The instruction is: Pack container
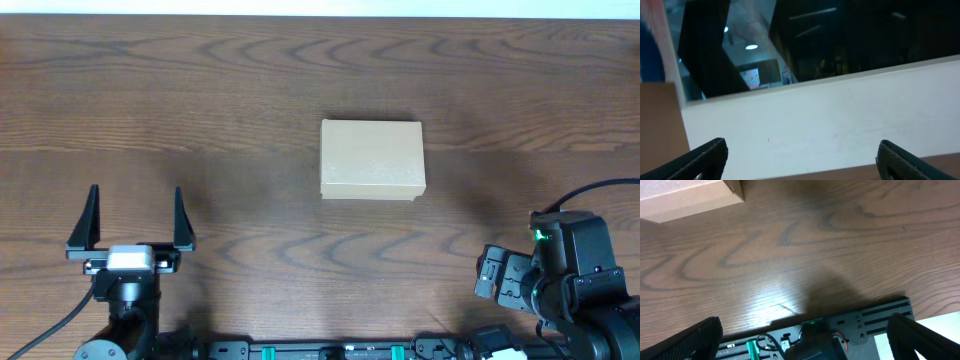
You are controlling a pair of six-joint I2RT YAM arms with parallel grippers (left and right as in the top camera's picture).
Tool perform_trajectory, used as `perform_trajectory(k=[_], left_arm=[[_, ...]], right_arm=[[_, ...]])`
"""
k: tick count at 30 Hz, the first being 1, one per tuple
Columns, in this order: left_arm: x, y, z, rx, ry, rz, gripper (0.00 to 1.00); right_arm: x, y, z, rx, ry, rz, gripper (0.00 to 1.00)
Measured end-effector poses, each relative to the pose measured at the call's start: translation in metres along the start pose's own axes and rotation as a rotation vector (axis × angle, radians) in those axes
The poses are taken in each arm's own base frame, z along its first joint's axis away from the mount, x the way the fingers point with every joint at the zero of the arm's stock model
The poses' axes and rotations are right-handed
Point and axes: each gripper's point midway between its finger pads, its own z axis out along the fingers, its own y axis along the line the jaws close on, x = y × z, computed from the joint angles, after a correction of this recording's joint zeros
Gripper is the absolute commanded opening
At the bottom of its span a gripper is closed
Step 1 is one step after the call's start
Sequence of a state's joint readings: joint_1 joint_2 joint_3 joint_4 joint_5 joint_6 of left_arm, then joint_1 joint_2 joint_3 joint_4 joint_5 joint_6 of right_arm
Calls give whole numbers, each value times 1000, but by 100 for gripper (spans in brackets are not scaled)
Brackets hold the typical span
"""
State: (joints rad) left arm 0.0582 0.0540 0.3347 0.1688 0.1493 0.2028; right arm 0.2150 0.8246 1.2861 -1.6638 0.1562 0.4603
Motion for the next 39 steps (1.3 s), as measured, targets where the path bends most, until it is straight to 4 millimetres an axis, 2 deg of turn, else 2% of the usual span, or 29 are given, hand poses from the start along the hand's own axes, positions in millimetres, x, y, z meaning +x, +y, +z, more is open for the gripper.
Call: perform_trajectory(k=[13, 21, 27, 34, 39], left_arm=[[56, 16, -3, -133, 70, -204, 95], [81, 16, -4, -159, 82, -236, 95], [106, 17, -7, -184, 89, -281, 95], [113, 21, -9, -216, 107, -286, 95], [141, 19, -14, -230, 224, -281, 95]], right_arm=[[0, 0, 0, 0, 0, 0, 99], [0, 0, 0, 0, -1, 0, 99], [0, 0, 0, 0, 0, 0, 99], [0, 0, 0, 0, 0, 0, 99], [0, 0, 0, 0, 0, 0, 99]])
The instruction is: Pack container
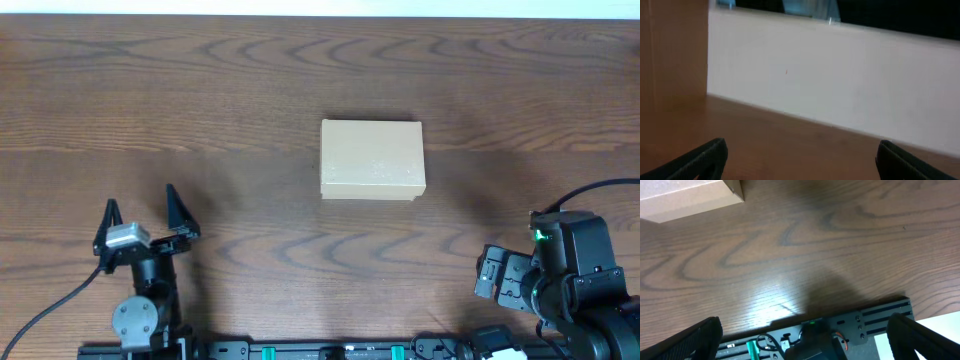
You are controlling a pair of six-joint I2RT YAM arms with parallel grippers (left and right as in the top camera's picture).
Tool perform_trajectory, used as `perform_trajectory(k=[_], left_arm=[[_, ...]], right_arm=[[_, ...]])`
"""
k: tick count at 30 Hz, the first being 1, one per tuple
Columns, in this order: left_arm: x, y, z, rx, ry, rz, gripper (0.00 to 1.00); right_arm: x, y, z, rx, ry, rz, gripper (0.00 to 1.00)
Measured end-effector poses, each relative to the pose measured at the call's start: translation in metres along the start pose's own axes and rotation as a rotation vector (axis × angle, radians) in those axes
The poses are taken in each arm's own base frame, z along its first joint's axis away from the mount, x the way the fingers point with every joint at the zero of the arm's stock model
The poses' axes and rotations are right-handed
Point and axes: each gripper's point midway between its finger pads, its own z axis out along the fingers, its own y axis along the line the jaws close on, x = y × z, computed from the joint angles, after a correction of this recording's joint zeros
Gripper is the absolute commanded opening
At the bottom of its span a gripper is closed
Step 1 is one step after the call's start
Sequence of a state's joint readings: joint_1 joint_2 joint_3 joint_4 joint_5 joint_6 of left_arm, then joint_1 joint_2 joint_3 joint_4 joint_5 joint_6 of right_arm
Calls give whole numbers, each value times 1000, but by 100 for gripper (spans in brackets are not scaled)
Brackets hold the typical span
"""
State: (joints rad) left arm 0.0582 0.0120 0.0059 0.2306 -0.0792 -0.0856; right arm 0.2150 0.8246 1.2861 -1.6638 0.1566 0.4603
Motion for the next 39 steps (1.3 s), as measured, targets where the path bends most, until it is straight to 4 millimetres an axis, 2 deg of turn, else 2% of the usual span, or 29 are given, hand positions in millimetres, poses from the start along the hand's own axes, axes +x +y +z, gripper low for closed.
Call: perform_trajectory(k=[6, 9, 39], left_arm=[[42, 3, -4, -2, 173, 21, 95], [51, 3, -5, -1, 211, 25, 95], [57, 0, -7, 18, 244, 33, 95]], right_arm=[[0, 0, 0, 0, 1, 0, 99], [0, 0, 0, 0, 0, 0, 99], [0, 0, 0, 0, 0, 0, 99]])
